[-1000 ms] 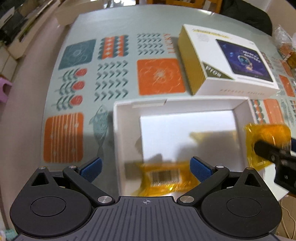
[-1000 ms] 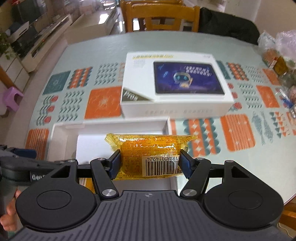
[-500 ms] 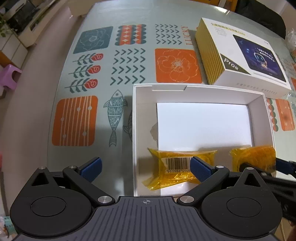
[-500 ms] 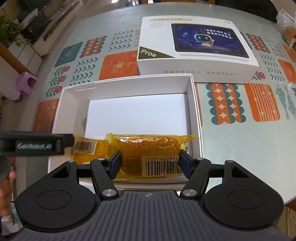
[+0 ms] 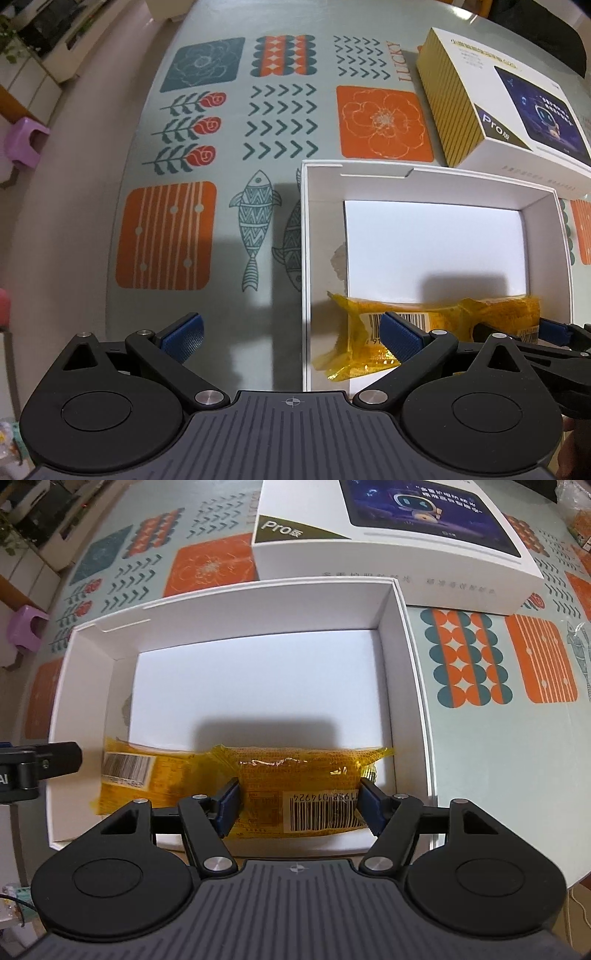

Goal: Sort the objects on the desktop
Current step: 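Lower the snack pack into the white box beside the first and open the right gripper, then withdraw both tools from the white box, then move both tools to opposite ends of the white tablet box, then close both grippers on the ends of the tablet box, then lift the tablet box off the table with both grippers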

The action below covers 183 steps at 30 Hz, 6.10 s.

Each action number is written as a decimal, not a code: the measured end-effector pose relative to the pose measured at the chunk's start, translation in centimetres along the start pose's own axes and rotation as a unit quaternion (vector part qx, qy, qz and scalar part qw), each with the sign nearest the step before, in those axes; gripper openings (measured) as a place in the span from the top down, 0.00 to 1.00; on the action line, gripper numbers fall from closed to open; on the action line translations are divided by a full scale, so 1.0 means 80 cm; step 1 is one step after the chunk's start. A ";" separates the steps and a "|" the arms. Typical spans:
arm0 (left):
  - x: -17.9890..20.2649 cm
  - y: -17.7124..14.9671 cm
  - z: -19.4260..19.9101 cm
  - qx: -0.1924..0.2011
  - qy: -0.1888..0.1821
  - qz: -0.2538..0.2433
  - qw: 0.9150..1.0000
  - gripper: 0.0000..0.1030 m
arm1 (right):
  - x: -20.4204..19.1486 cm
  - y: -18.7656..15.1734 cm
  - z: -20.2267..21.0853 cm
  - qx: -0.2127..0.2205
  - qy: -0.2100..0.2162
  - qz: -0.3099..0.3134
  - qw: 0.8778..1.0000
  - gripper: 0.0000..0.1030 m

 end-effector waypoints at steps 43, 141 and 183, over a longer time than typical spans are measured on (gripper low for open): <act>0.107 -0.060 0.045 -0.009 0.022 0.033 0.999 0.00 | 0.078 -0.015 0.109 0.066 0.011 0.062 0.996 0.00; 0.122 0.233 -0.026 0.047 -0.222 -0.040 0.973 0.00 | 0.258 0.293 -0.009 0.031 0.212 0.021 0.976 0.00; 0.103 0.215 -0.006 0.072 -0.220 0.005 0.973 0.15 | 0.229 0.274 0.026 0.078 0.160 0.033 0.983 0.02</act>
Point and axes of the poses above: each gripper's, at about its wrist camera, not at the fingertips, and z roughly against the way its jaws point, x to its right, y to its top, the point moved 3 cm from there along -z, roughly the way its jaws point, and after that the axes turned 11 degrees about y, right-handed, at the moved point
